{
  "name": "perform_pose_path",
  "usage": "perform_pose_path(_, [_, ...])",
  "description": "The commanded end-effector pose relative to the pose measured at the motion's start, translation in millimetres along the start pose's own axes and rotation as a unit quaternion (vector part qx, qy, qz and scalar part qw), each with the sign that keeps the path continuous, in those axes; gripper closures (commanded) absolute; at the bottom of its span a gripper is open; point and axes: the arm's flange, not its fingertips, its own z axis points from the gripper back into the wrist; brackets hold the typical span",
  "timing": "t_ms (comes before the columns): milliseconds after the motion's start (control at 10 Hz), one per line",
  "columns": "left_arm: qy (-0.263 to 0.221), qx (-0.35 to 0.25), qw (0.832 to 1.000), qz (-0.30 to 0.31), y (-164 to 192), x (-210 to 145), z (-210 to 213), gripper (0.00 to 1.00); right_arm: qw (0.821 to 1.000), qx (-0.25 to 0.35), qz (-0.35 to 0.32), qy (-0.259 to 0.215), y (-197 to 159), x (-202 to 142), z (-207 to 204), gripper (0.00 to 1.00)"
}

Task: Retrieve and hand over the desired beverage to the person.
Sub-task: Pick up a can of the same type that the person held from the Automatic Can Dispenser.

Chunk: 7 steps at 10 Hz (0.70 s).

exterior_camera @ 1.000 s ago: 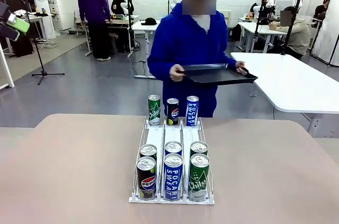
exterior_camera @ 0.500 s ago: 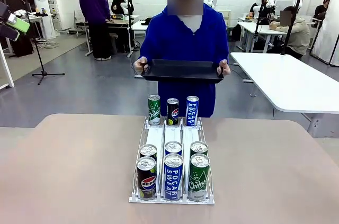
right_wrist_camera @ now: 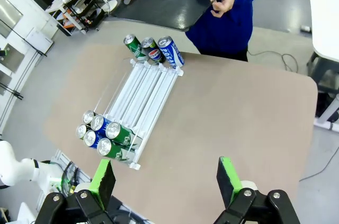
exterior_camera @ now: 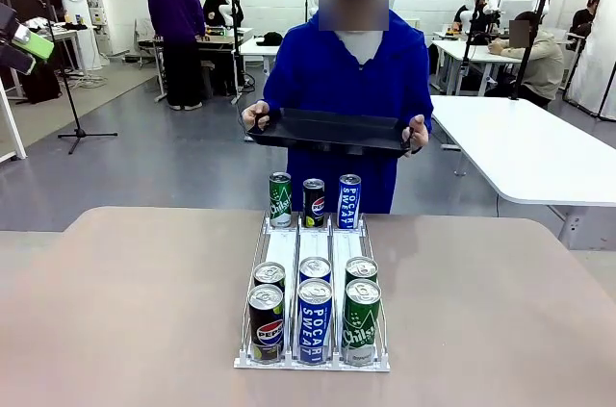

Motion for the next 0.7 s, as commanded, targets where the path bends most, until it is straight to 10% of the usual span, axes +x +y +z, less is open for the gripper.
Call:
perform_pose_path(0, [-0.004,-0.007,1.0,-0.005,0.7,1.4,0.8,0.0,1.0,0.014,0.004,-0.002,-0.8,1.3,-1.7,0.0])
perform_pose_path(600, [-0.004,-0.007,1.0,-0.005,0.7,1.4,0.8,0.0,1.0,0.014,0.004,-0.002,-0.8,1.3,-1.7,0.0])
